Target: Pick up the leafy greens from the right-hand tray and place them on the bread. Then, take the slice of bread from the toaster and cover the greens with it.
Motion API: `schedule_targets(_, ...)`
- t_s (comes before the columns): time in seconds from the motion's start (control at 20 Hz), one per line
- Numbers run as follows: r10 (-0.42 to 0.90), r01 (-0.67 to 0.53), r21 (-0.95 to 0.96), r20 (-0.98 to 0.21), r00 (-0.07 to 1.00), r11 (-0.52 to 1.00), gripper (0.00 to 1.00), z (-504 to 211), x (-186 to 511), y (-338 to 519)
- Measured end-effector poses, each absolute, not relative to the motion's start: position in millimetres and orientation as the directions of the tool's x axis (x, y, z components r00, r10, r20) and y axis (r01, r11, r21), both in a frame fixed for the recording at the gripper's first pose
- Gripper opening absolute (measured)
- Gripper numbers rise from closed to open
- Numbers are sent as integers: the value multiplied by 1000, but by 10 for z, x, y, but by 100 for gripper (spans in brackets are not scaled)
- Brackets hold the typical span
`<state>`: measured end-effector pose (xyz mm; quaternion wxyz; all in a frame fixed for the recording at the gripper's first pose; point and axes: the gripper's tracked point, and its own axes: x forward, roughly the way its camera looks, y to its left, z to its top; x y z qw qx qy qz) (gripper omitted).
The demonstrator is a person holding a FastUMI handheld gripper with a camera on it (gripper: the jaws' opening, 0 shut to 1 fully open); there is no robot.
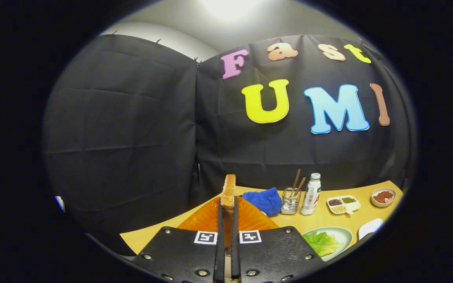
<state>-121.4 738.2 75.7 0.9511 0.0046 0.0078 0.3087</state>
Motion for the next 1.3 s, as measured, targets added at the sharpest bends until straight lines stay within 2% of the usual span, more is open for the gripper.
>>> schedule_targets(0.3, 581, -581, -19, -7, 814, 813, 6, 884, -1195, 6997)
schedule_targets(0.9, 436, -438, -12, -74, 897, 899, 6, 408, -787, 5824)
schedule_targets(1.3, 371, -374, -7, -112, 922, 928, 6, 111, -595, 5505)
